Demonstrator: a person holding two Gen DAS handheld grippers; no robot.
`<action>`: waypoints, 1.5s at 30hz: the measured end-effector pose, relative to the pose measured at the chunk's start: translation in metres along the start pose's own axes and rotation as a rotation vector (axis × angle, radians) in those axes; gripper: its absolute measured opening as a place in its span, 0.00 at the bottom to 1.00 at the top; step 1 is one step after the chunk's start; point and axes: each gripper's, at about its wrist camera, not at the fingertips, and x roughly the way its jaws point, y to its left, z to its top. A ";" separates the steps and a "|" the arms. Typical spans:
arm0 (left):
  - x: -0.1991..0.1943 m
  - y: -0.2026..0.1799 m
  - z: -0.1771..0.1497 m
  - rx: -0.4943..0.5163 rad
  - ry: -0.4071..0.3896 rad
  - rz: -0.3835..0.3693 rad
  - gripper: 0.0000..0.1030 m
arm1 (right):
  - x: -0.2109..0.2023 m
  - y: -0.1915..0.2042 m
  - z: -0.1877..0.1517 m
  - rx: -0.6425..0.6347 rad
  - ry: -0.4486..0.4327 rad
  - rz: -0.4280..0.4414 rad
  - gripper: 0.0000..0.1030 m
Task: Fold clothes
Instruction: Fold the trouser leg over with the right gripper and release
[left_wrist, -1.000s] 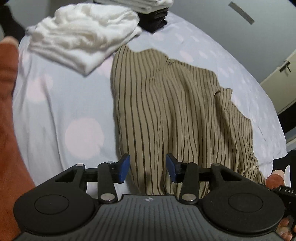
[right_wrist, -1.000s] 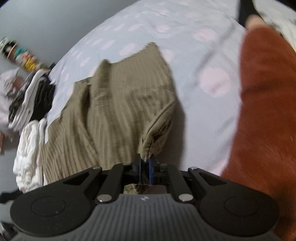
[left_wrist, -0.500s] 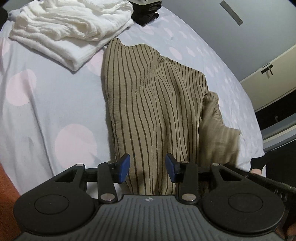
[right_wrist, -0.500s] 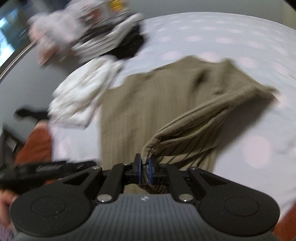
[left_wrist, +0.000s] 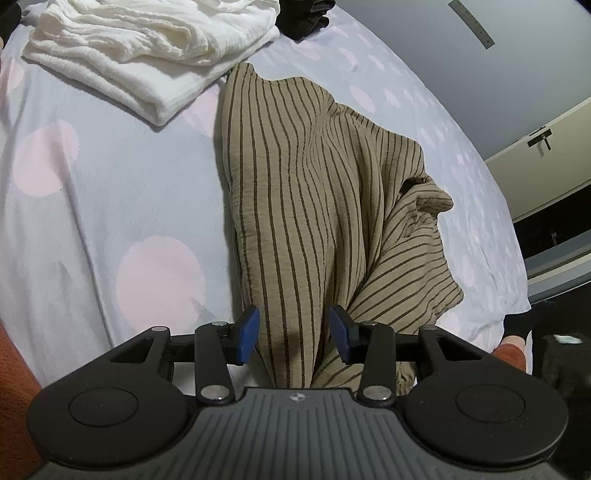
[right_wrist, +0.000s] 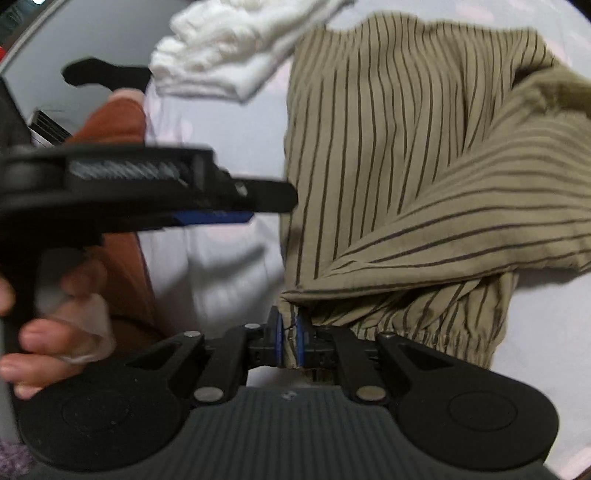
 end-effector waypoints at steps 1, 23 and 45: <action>0.001 0.000 0.000 0.002 0.002 0.006 0.46 | 0.005 -0.001 -0.001 0.001 0.007 -0.009 0.09; -0.003 -0.024 0.031 0.142 -0.056 0.145 0.46 | -0.090 -0.074 -0.015 0.189 -0.141 -0.083 0.39; 0.041 -0.005 0.102 0.257 -0.247 0.334 0.47 | -0.108 -0.199 0.021 0.542 -0.342 -0.407 0.43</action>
